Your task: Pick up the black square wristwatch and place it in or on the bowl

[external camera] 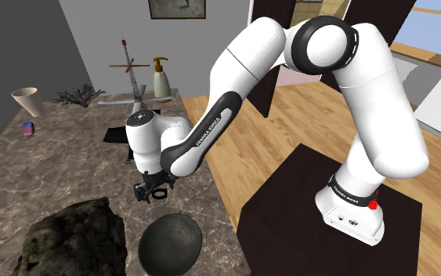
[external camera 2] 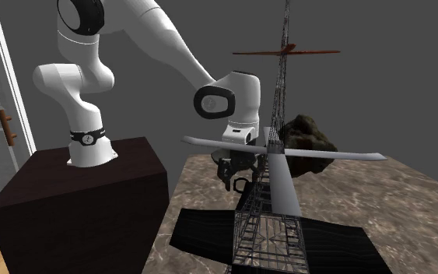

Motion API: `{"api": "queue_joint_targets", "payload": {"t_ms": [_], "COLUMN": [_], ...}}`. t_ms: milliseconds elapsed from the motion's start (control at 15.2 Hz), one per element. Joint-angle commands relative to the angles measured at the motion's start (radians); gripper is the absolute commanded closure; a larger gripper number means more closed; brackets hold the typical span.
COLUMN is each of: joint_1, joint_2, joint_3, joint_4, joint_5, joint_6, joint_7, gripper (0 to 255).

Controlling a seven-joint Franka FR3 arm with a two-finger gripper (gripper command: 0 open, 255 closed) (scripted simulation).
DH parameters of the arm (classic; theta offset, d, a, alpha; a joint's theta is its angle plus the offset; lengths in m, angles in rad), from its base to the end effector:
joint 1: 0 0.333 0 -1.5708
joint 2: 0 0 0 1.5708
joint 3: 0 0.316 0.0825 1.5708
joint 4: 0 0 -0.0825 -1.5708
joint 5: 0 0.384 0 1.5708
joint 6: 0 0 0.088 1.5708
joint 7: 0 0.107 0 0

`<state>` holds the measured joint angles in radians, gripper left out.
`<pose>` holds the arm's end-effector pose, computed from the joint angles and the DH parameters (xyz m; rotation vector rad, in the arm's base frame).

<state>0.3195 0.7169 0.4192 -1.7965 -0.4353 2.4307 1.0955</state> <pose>0.4939 0.4235 0.1754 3.1362 -0.1817 0.0194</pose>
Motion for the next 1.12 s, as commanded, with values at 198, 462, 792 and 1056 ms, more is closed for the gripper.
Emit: {"api": "queue_joint_targets", "payload": {"t_ms": [198, 462, 792, 1056], "joint_1": [0.0, 0.0, -0.01, -0.023], "joint_2": [0.0, 0.0, -0.03, -0.069], "joint_3": [0.0, 0.0, 0.014, 0.032], "joint_4": [0.0, 0.0, -0.006, -0.012], "joint_5": [0.0, 0.0, 0.014, 0.034], "joint_6": [0.0, 0.0, -0.023, -0.056], "joint_7": [0.0, 0.0, -0.009, -0.021], "gripper": [255, 255, 255, 255]}}
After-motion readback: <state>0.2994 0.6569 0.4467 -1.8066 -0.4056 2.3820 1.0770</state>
